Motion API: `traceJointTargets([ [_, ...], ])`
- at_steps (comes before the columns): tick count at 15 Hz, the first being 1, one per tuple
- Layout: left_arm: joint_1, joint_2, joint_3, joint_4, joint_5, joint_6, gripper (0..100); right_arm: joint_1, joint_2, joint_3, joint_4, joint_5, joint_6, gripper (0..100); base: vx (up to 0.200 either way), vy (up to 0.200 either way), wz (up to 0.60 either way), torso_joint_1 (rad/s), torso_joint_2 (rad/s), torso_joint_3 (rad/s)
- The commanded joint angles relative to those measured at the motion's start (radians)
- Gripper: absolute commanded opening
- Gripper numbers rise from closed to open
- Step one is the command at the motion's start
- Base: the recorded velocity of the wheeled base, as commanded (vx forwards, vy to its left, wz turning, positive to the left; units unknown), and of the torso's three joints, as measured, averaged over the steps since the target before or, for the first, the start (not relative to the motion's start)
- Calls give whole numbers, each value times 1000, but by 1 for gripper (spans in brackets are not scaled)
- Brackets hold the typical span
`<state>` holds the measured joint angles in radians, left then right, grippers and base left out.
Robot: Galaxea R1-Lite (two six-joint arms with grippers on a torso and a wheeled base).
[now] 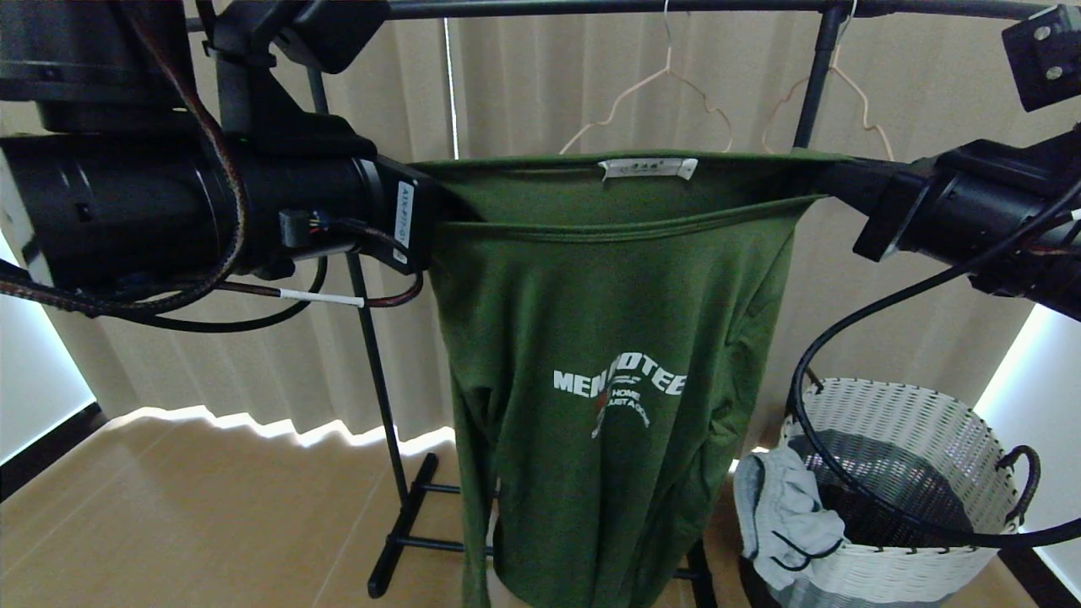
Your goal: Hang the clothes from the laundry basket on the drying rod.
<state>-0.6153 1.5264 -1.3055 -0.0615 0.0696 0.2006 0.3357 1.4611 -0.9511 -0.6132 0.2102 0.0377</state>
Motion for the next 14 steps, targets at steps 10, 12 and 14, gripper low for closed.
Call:
traceJointTargets([
  [10,3,9,2,-34,-1,0,0,-20,-108,-11,173,0,-1,0,0,0,0,0,0,0],
  [12,5,43,-11,-66,-1,-6,0,-20,-168,-2,220,3,-1,0,0,0,0,0,0,0],
  [14,17,123,-74,-101,7,-15,0,-6,-228,25,250,8,-2,0,0,0,0,0,0,0],
])
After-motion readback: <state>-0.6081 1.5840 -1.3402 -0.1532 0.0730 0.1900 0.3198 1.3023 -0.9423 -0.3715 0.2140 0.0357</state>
